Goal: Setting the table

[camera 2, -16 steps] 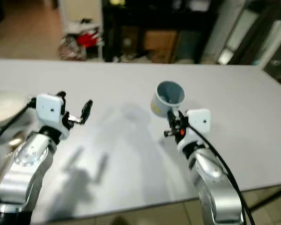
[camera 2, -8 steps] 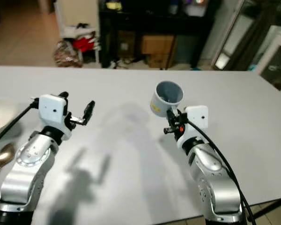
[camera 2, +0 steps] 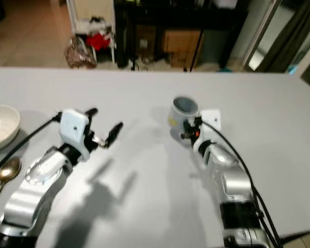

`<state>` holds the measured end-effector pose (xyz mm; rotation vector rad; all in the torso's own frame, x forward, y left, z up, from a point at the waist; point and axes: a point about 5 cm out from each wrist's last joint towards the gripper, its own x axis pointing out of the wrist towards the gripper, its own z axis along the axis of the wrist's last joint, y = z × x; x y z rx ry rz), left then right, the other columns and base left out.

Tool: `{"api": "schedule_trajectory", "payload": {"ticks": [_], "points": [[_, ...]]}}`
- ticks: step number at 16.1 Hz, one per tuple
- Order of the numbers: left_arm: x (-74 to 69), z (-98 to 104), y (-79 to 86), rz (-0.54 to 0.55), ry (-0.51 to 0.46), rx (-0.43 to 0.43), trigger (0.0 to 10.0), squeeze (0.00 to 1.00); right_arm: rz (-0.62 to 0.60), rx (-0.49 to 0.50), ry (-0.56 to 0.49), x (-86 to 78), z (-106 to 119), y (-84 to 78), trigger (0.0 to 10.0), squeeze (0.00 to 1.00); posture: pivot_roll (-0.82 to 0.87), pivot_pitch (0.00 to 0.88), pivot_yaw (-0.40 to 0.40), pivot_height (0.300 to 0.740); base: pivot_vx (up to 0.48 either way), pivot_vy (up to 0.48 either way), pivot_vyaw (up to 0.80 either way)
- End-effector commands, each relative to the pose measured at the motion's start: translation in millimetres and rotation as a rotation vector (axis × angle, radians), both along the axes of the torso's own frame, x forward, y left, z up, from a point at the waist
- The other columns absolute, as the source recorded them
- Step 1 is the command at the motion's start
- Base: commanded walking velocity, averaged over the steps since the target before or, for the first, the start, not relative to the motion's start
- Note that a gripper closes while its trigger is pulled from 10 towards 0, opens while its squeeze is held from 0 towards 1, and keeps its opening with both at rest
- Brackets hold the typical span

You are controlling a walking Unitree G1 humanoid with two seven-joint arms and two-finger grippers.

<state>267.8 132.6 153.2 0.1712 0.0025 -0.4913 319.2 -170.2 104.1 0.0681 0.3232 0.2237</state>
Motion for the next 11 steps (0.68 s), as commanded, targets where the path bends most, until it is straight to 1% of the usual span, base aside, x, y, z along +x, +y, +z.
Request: {"api": "schedule_trajectory", "payload": {"ticks": [1,3,4,8,11], "points": [[-4.9,3.4,-4.7,-0.069,0.009,-0.004,10.0,0.0,-0.004,-0.005,-0.035,8.9,8.2,-4.5,10.0,0.0,0.0,0.0,-0.062,0.74,0.0,0.0,0.0],[-7.6,2.8,-4.6,-0.108,0.026,0.004,10.0,0.0,0.001,-0.001,-0.026,15.6,4.7,-4.7,10.0,0.0,0.0,0.0,-0.063,0.74,0.0,0.0,0.0],[-13.0,1.3,-5.5,-0.166,0.058,0.013,10.0,0.0,0.003,-0.016,-0.008,22.9,-2.1,-4.7,10.0,0.0,0.01,0.0,-0.06,0.74,0.0,0.0,0.0],[-18.0,-0.6,-8.5,-0.21,0.076,0.023,10.0,0.0,0.004,-0.07,-0.012,25.5,-11.2,-6.8,10.0,0.0,0.01,0.0,-0.058,0.74,0.0,0.0,0.0],[-21.0,-0.9,-9.9,-0.238,0.094,0.021,10.0,0.0,-0.002,-0.076,-0.011,26.1,-17.5,-8.1,10.0,0.0,0.01,0.003,-0.058,0.74,0.0,0.0,0.0]]}}
